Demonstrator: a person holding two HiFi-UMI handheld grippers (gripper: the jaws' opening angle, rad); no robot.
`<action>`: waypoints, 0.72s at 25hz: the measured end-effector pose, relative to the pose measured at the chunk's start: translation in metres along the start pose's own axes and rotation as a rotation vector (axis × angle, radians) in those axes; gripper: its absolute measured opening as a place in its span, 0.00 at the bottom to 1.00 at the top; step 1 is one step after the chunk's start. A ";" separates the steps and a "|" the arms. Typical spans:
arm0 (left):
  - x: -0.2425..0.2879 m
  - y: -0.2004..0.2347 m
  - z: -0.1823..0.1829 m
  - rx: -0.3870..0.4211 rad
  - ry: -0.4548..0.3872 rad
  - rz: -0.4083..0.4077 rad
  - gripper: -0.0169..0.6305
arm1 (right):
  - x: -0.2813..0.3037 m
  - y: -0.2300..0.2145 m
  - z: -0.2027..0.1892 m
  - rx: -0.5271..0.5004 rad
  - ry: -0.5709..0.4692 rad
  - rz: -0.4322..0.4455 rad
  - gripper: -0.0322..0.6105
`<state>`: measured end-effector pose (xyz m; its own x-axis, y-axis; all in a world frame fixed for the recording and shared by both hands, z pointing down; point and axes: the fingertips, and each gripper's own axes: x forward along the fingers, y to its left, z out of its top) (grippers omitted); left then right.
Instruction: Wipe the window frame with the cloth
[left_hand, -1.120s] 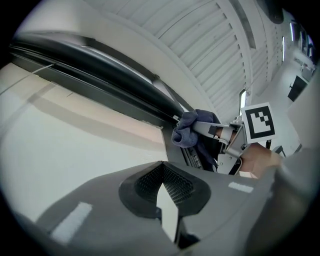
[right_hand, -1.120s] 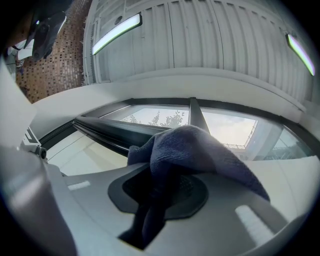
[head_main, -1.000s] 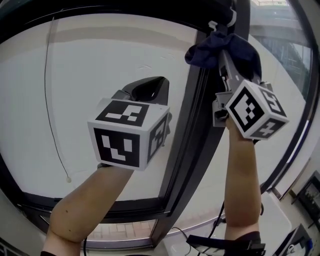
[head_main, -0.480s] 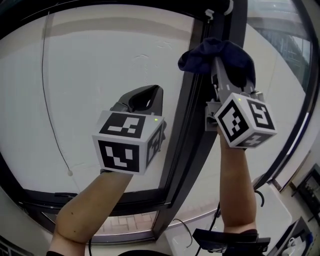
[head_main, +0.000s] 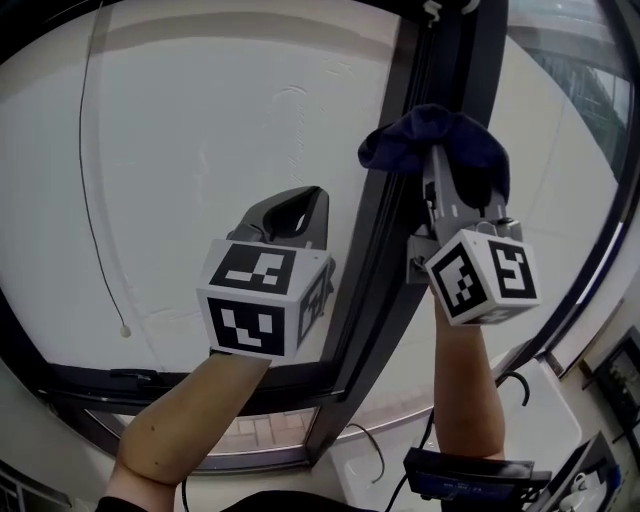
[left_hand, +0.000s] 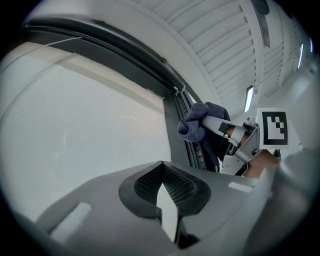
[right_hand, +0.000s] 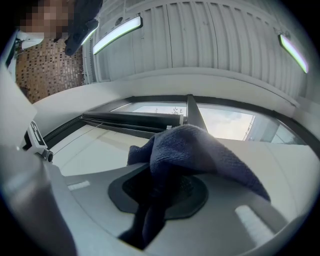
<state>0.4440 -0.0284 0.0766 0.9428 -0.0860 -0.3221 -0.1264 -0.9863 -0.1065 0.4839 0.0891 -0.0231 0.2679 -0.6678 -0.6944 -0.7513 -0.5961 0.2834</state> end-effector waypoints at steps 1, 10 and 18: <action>-0.001 -0.001 -0.004 -0.001 0.004 -0.002 0.02 | -0.003 0.001 -0.003 0.002 0.000 0.001 0.15; -0.016 0.004 -0.040 -0.029 0.028 0.009 0.02 | -0.035 0.014 -0.035 -0.003 0.003 0.005 0.15; -0.029 -0.003 -0.064 -0.011 0.055 0.008 0.02 | -0.057 0.020 -0.057 0.070 0.034 -0.004 0.15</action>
<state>0.4369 -0.0321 0.1459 0.9573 -0.1014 -0.2707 -0.1311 -0.9869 -0.0941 0.4883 0.0899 0.0596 0.2906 -0.6808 -0.6723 -0.7899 -0.5672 0.2329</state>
